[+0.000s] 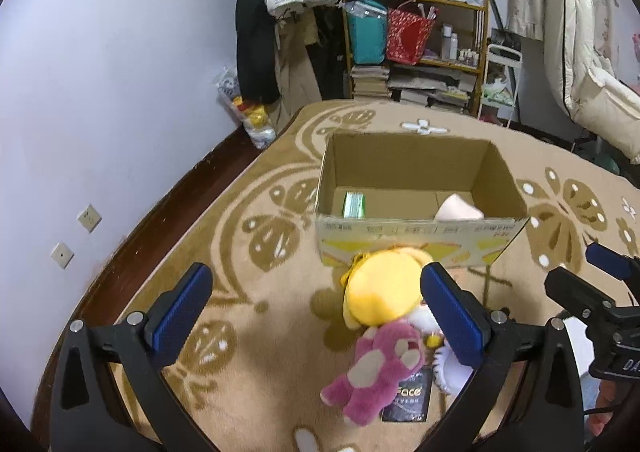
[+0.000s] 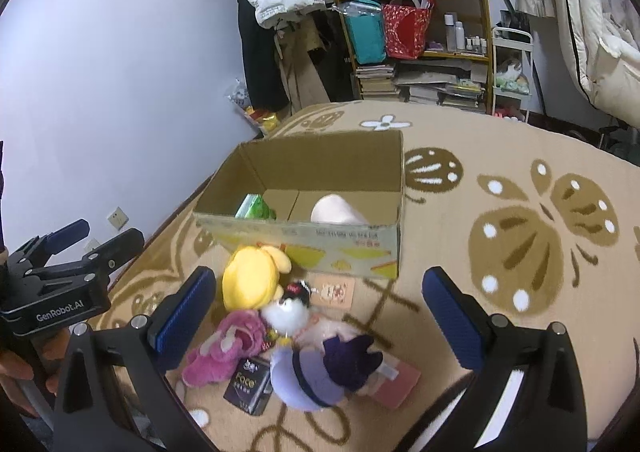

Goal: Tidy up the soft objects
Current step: 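Move both tools back toward the remaining plush pile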

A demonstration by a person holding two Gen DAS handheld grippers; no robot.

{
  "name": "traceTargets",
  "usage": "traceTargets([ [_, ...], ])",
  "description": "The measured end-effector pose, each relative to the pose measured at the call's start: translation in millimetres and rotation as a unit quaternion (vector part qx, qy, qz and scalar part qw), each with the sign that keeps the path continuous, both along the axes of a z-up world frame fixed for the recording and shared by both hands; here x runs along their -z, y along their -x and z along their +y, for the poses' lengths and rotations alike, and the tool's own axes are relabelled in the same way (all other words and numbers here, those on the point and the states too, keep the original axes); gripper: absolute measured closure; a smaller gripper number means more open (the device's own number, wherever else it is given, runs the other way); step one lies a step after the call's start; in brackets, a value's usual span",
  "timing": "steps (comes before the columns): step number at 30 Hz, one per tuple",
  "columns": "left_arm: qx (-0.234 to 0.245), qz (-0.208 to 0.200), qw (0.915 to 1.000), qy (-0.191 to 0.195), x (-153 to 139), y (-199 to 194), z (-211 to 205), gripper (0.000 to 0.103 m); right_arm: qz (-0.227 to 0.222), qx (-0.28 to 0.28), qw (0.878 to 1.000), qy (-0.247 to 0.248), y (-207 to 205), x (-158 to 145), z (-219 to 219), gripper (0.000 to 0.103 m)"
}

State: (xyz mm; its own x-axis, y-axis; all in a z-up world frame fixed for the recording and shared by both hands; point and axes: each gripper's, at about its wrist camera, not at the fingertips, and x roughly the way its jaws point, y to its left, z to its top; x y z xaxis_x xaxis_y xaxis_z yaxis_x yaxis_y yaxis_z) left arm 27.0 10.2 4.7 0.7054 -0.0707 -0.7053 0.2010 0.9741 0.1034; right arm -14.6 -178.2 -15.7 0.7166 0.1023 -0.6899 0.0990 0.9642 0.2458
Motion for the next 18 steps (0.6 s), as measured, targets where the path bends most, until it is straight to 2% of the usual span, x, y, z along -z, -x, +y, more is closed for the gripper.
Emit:
traceTargets([
  [12, 0.002, 0.058, 0.9983, 0.004, 30, -4, 4, 0.000, 0.048, -0.013, 0.999, 0.006, 6, 26, 11, 0.000],
  [18, 0.013, 0.073, 0.9972, -0.011, 39, -7, -3, 0.000, 0.080, -0.022, 0.997, 0.010, 0, 45, 16, 0.000],
])
